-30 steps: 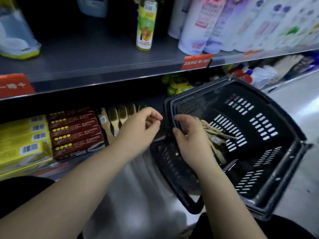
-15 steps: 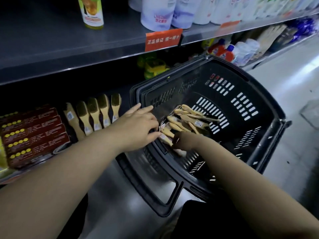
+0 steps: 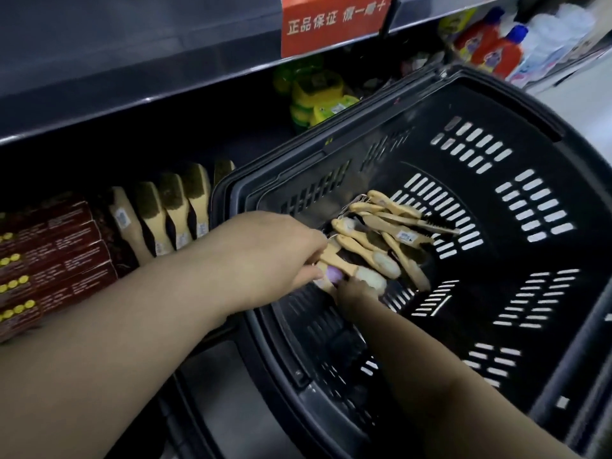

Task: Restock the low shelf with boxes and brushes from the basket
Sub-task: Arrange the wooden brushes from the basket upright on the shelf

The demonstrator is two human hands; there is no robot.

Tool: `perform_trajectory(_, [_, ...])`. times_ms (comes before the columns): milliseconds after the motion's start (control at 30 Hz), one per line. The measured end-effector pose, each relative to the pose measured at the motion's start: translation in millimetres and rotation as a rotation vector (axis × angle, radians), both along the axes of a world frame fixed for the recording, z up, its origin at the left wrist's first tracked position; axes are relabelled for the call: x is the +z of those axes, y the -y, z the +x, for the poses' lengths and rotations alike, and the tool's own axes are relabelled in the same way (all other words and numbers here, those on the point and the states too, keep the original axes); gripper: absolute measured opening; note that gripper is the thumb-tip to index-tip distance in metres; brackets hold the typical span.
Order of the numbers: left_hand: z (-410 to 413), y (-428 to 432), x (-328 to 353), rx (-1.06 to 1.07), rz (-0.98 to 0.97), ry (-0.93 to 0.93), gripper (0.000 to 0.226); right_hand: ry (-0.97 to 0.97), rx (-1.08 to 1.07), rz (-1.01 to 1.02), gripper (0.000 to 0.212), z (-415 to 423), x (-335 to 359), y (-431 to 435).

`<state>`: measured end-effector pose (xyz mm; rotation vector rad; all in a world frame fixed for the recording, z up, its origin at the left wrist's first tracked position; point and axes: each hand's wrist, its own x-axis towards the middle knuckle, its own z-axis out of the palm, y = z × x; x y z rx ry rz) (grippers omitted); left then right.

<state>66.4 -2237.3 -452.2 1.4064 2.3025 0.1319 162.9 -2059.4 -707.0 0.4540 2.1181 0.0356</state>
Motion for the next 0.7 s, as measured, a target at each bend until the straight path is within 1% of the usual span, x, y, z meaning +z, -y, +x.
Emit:
perform_trajectory(67, [-2, -4, -3, 0.003, 0.033, -0.017, 0.021, 0.042, -0.053, -0.15, 0.052, -10, 17, -7])
perform_trajectory(133, [-4, -9, -7, 0.01, 0.053, -0.014, 0.018, 0.112, -0.081, -0.395, 0.063, -28, 56, -21])
perform_trajectory(167, [-5, -13, -9, 0.014, 0.055, -0.01, 0.017, 0.138, -0.063, -0.493, 0.059, -36, 82, -27])
perform_trajectory(200, [-5, -17, -11, 0.021, 0.058, -0.002, 0.018, 0.122, -0.06, -0.571, 0.047, -41, 107, -32])
perform_trajectory(233, [-5, -21, -12, 0.029, 0.056, 0.009, 0.023, 0.054, -0.065, -0.626, 0.033, -43, 131, -34])
perform_trajectory(267, [-4, -26, -13, 0.038, 0.039, 0.026, 0.031, -0.052, -0.052, -0.674, 0.028, -43, 151, -35])
perform_trajectory(333, [0, -33, -14, 0.071, -0.052, 0.087, 0.042, -0.288, 0.01, -0.708, 0.029, -42, 187, -31])
perform_trajectory(400, [4, -38, -19, 0.129, -0.163, 0.136, 0.037, -0.493, 0.05, -0.771, 0.036, -41, 206, -31])
perform_trajectory(433, [4, -40, -21, 0.164, -0.205, 0.133, 0.033, -0.588, 0.021, -0.809, 0.045, -42, 209, -32])
perform_trajectory(467, [3, -42, -21, 0.207, -0.217, 0.12, 0.028, -0.678, -0.055, -0.834, 0.057, -44, 207, -35])
perform_trajectory(500, [1, -43, -21, 0.263, -0.208, 0.113, 0.024, -0.776, -0.159, -0.829, 0.069, -47, 198, -38])
perform_trajectory(533, [-2, -44, -19, 0.328, -0.185, 0.125, 0.022, -0.861, -0.274, -0.768, 0.076, -50, 183, -41])
perform_trajectory(567, [-3, -44, -17, 0.386, -0.151, 0.155, 0.019, -0.907, -0.38, -0.67, 0.078, -52, 165, -44])
perform_trajectory(600, [-5, -45, -16, 0.432, -0.112, 0.202, 0.014, -0.884, -0.455, -0.558, 0.075, -53, 143, -46])
perform_trajectory(633, [-5, -45, -15, 0.465, -0.075, 0.259, 0.011, -0.776, -0.483, -0.462, 0.071, -52, 119, -48])
perform_trajectory(700, [-6, -43, -17, 0.499, -0.024, 0.403, 0.013, -0.381, -0.365, -0.296, 0.067, -39, 69, -44])
